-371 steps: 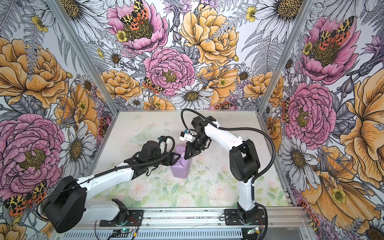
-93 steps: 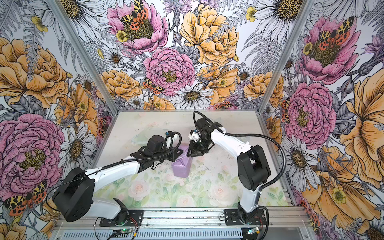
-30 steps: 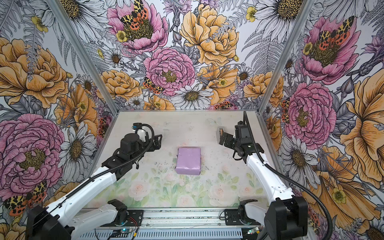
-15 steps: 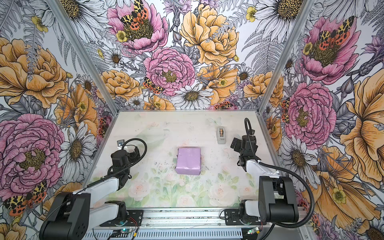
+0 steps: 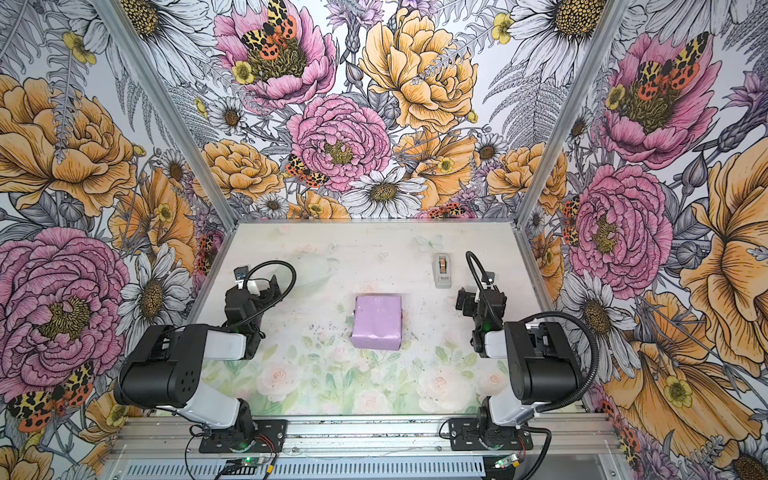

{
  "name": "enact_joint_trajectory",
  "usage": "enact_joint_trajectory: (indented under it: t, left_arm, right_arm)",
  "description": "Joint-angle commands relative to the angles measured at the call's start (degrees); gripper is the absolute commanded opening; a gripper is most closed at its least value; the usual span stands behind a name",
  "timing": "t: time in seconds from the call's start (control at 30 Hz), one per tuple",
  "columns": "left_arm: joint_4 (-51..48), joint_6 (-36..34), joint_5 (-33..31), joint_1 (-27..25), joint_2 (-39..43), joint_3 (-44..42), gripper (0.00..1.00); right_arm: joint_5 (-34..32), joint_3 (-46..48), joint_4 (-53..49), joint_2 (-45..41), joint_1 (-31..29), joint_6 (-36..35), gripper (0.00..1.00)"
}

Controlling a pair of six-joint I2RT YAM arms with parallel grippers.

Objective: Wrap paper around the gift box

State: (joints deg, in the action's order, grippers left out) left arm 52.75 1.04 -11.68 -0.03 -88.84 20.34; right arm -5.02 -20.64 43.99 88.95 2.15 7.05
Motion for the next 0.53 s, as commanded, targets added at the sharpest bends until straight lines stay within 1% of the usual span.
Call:
enact_joint_trajectory:
  t: [0.0,0.27,0.3,0.33,0.37,0.5]
  left_arm:
    - [1.4,-1.0,-1.5,-1.1,0.2,0.9,0.99]
    - [1.7,-1.1,-1.5,-1.1,0.0,1.0,0.99]
    - [1.5,-0.9,-1.0,-0.9,0.0,1.1,0.99]
    - [0.9,-1.0,1.7,-0.4,0.1,1.3,0.99]
    - [0.6,-1.1,2.9,-0.3,0.1,1.5,0.99]
    - [1.4,-1.7,1.8,-1.0,0.0,1.1,0.99]
  right_arm:
    - [0.6,-2.1,5.0,-0.8,-0.4,-1.9,1.00]
    - [0.7,-2.1,5.0,-0.8,-0.3,-1.9,1.00]
    - [0.6,-2.1,5.0,-0.8,-0.3,-1.9,0.99]
    - [0.7,-2.0,5.1,-0.8,-0.3,-1.9,0.99]
    - [0.7,-2.0,5.0,-0.8,-0.3,-1.9,1.00]
    - [0.7,-2.0,5.1,-0.8,-0.3,-1.9,0.99]
